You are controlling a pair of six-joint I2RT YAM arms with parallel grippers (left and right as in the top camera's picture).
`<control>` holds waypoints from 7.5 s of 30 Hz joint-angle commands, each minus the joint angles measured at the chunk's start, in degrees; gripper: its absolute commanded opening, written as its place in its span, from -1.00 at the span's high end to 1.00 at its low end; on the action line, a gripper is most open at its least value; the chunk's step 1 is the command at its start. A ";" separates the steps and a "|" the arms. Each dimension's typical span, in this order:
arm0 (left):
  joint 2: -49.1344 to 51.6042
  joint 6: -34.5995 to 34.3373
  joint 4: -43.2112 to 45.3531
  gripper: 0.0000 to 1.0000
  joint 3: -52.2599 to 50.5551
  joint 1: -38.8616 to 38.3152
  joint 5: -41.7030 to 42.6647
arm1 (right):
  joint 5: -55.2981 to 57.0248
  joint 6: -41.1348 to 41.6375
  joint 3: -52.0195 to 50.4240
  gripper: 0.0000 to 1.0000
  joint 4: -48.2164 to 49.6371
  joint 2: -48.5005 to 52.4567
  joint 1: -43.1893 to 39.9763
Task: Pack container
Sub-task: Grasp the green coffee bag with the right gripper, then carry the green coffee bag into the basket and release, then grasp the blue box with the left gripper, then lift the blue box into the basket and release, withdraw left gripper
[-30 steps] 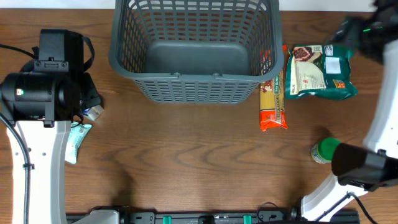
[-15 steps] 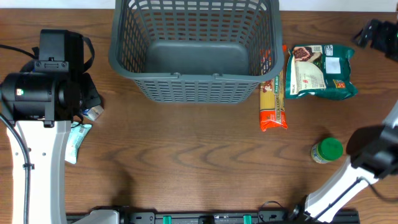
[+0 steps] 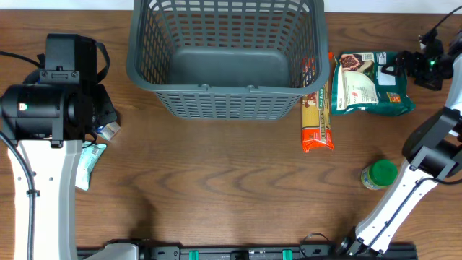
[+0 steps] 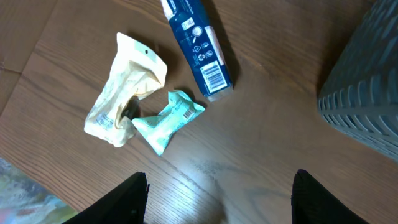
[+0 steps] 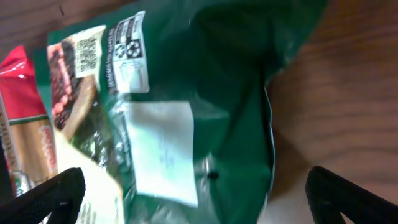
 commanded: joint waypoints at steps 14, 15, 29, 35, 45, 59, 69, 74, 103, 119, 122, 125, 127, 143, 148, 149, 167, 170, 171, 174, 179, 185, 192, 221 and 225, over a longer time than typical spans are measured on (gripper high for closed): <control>0.26 1.57 -0.52 -0.13 0.24 0.28 -0.70 | -5.92 -1.29 0.04 0.24 0.22 10.97 0.85; 0.26 1.57 -0.52 -0.13 0.24 0.28 -0.70 | -5.88 -1.29 0.04 0.75 0.09 10.97 0.90; 0.26 1.62 -0.52 -0.13 0.24 0.28 -0.70 | -2.05 6.16 0.20 0.97 -2.56 1.29 1.01; 0.26 1.60 -0.52 -0.13 0.24 0.28 -0.70 | 9.77 13.73 0.20 0.97 -1.38 -14.43 1.66; 0.26 1.57 -0.76 -0.13 0.24 0.28 -0.70 | 14.58 10.99 0.20 0.97 5.42 -37.16 10.56; 0.26 1.60 -0.96 -0.13 0.24 0.28 -0.68 | 2.29 -20.57 0.17 0.97 12.41 -44.48 40.06; 0.24 1.55 -0.96 -0.13 0.24 0.26 -0.66 | 2.29 -20.70 0.07 0.97 7.41 -28.11 45.59; 0.24 1.55 -0.94 -0.13 0.24 0.28 -0.66 | 2.32 -20.81 0.07 0.97 6.75 -20.13 47.39; -2.19 -17.99 4.02 -0.43 0.26 5.33 -0.59 | 27.61 6.64 6.21 -0.98 16.48 -32.98 45.09; 21.16 -22.25 15.89 -0.51 0.26 22.34 10.51 | 23.06 22.56 6.03 -0.98 -1.31 -40.50 9.73; 25.68 -21.70 18.21 -0.51 0.26 23.43 12.00 | 20.15 20.11 6.03 -0.99 -3.08 -38.56 6.71; 29.99 -17.94 20.41 -0.54 0.26 23.80 13.35 | 19.82 17.59 6.01 -0.99 -3.98 -36.65 5.64; 32.98 -16.28 21.09 -0.59 0.26 23.80 13.35 | 19.82 17.03 6.01 -0.99 -4.26 -35.36 5.29; 47.93 -12.26 27.39 -0.69 0.26 23.80 14.10 | 19.82 14.95 5.99 -0.99 -4.31 -31.41 5.27; 50.56 -9.38 29.42 -0.68 0.26 23.80 14.78 | 19.82 14.97 5.99 -0.99 -4.24 -31.41 5.27; 50.73 -8.44 29.66 -0.68 0.26 23.80 15.30 | 19.82 14.97 5.99 -0.99 -4.24 -31.41 5.27; 37.03 -0.50 24.20 0.89 0.55 23.80 19.93 | 19.80 14.97 5.99 -0.99 -4.26 -31.41 5.27; 27.96 -0.50 24.41 0.89 2.54 23.78 19.98 | 19.78 14.97 5.99 -0.98 -4.35 -31.41 5.27; 25.18 -0.48 24.44 0.89 3.39 23.71 20.09 | 19.78 14.97 5.99 -0.98 -4.35 -31.41 5.27; 17.51 6.43 24.30 0.88 7.02 22.10 22.69 | 18.56 14.88 5.99 -0.99 -4.35 -31.41 5.27; 8.09 26.71 22.51 0.89 12.41 12.85 26.34 | 17.03 14.08 5.99 -0.98 -4.33 -31.41 5.27; 3.28 45.00 25.75 0.89 16.31 -3.67 22.25 | 17.05 13.46 5.99 -0.99 -4.39 -31.41 5.27; 7.61 69.11 29.97 0.88 16.28 -13.84 24.59 | 17.05 13.44 5.99 -0.99 -4.72 -31.41 5.27; 41.57 80.89 37.86 0.57 15.93 -15.17 31.52 | 17.05 13.44 5.99 -0.98 -5.38 -31.41 5.27; 43.28 80.85 36.28 0.10 15.85 -15.15 31.52 | 17.03 13.44 5.99 -0.98 -5.35 -31.41 5.27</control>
